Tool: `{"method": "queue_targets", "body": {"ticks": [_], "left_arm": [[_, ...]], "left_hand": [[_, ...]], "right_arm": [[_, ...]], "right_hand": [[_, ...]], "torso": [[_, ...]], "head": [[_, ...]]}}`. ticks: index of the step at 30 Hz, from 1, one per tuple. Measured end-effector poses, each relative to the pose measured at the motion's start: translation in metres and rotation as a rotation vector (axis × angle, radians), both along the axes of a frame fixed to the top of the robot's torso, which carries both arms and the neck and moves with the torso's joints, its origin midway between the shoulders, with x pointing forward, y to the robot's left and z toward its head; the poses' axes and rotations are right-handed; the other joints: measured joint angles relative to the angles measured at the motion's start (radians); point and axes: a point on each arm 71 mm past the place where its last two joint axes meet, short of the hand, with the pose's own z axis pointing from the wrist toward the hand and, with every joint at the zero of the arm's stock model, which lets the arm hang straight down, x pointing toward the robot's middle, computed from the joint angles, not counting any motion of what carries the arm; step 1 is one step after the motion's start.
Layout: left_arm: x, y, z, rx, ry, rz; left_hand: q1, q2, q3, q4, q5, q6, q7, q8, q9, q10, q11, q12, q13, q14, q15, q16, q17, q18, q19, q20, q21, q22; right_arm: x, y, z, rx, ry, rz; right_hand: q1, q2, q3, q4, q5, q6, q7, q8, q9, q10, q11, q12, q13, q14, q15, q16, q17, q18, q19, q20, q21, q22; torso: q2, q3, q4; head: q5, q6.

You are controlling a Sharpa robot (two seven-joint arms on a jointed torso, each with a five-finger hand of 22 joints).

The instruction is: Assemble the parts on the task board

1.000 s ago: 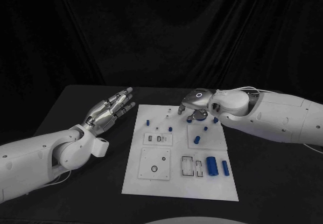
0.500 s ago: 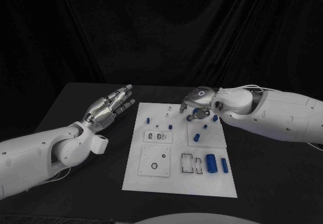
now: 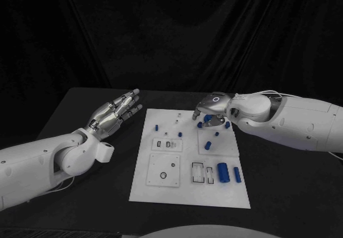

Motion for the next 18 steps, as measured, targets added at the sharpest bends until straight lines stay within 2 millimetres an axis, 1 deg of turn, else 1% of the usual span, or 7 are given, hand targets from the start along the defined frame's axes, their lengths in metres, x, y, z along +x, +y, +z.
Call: {"method": "queue_targets", "body": {"ticks": [5, 8, 10, 14, 15, 17, 18], "left_arm": [[0.001, 0.000, 0.000, 0.000, 0.000, -0.001], [0.001, 0.000, 0.000, -0.001, 0.000, -0.003], [0.001, 0.000, 0.000, -0.001, 0.001, -0.004], [0.002, 0.000, -0.001, -0.002, 0.001, -0.006], [0.002, 0.000, -0.001, -0.002, 0.001, -0.007], [0.002, 0.000, -0.001, -0.002, 0.001, -0.008], [0.002, 0.001, -0.001, -0.002, 0.001, -0.008]], "left_hand": [[0.000, 0.000, 0.003, 0.003, 0.000, 0.004, -0.003, 0.000, 0.000, 0.000, 0.000, 0.000, 0.000, 0.000, 0.000, 0.000, 0.000, 0.000, 0.000, 0.000, 0.000, 0.000], [0.000, 0.000, 0.003, 0.003, 0.000, 0.008, 0.000, 0.005, 0.001, 0.000, 0.000, 0.000, 0.000, 0.000, 0.000, 0.000, 0.000, 0.000, 0.000, 0.000, 0.000, 0.000], [0.000, 0.000, 0.003, 0.003, 0.000, 0.011, 0.004, 0.005, 0.001, 0.002, 0.002, 0.000, 0.000, 0.000, 0.000, 0.000, 0.000, 0.000, 0.001, 0.001, 0.000, 0.000], [0.000, 0.000, 0.004, 0.001, 0.000, 0.011, 0.004, 0.005, 0.001, 0.003, 0.003, 0.000, 0.000, 0.000, 0.000, 0.000, 0.000, 0.000, 0.004, 0.004, 0.000, 0.000], [0.000, 0.000, 0.006, 0.000, 0.000, 0.013, 0.006, 0.005, 0.001, 0.003, 0.003, 0.000, 0.000, 0.000, 0.000, 0.000, 0.000, 0.000, 0.004, 0.004, 0.000, 0.000], [0.000, 0.000, 0.006, 0.000, 0.000, 0.019, 0.004, 0.005, 0.002, 0.003, 0.003, 0.000, 0.000, 0.000, 0.000, 0.000, 0.000, 0.000, 0.003, 0.004, 0.000, 0.000], [0.000, 0.000, 0.006, 0.000, 0.000, 0.018, 0.004, 0.005, 0.002, 0.003, 0.003, 0.000, 0.000, 0.000, 0.000, 0.000, 0.000, 0.000, 0.000, 0.007, 0.000, 0.000]], "right_arm": [[0.002, -0.003, -0.005, -0.005, 0.006, -0.011], [0.003, -0.003, -0.010, -0.009, 0.013, -0.016], [0.004, -0.004, -0.014, -0.011, 0.018, -0.018], [0.005, -0.004, -0.020, -0.014, 0.026, -0.020], [0.005, -0.003, -0.021, -0.014, 0.028, -0.020], [0.005, -0.003, -0.023, -0.015, 0.031, -0.018], [0.005, -0.003, -0.024, -0.014, 0.031, -0.017]], "right_hand": [[0.000, 0.000, 0.013, -0.007, 0.011, 0.000, 0.000, 0.004, 0.007, 0.000, 0.000, 0.013, 0.006, 0.004, 0.003, 0.014, 0.020, 0.000, 0.004, 0.004, 0.014, 0.020], [0.000, 0.000, 0.015, -0.007, 0.011, 0.000, 0.000, 0.004, 0.009, 0.000, 0.000, 0.015, 0.008, 0.007, 0.000, 0.014, 0.024, 0.000, 0.004, 0.004, 0.019, 0.029], [0.000, 0.000, 0.020, -0.009, 0.011, 0.005, 0.000, 0.010, 0.012, 0.000, 0.000, 0.023, 0.010, 0.007, 0.000, 0.019, 0.028, 0.000, 0.007, 0.007, 0.025, 0.038], [0.000, 0.000, 0.027, -0.010, 0.010, 0.013, 0.002, 0.017, 0.020, 0.000, 0.000, 0.030, 0.014, 0.007, 0.000, 0.022, 0.034, 0.000, 0.007, 0.007, 0.029, 0.048], [0.000, 0.000, 0.030, -0.013, 0.006, 0.018, 0.000, 0.017, 0.023, 0.000, 0.000, 0.035, 0.016, 0.007, 0.000, 0.022, 0.034, -0.001, 0.007, 0.007, 0.029, 0.050], [0.000, 0.000, 0.038, -0.013, 0.003, 0.018, 0.000, 0.022, 0.029, 0.009, 0.000, 0.047, 0.021, 0.007, 0.000, 0.022, 0.036, -0.017, 0.007, 0.007, 0.034, 0.055], [0.000, 0.000, 0.045, -0.017, 0.003, 0.028, -0.001, 0.029, 0.035, 0.017, -0.002, 0.055, 0.025, 0.007, 0.000, 0.029, 0.040, -0.016, 0.007, 0.007, 0.034, 0.059]], "torso": [[-0.002, -0.0005, -0.0013], [-0.003, -0.0007, -0.0021], [-0.003, -0.0009, -0.0025], [-0.004, -0.0010, -0.0023], [-0.004, -0.0010, -0.0020], [-0.004, -0.0010, -0.0014], [-0.004, -0.0010, -0.0012]], "head": [[0.000, -0.004], [0.003, -0.007], [0.004, -0.008], [0.007, -0.013], [0.007, -0.014], [0.008, -0.017], [0.008, -0.017]]}}
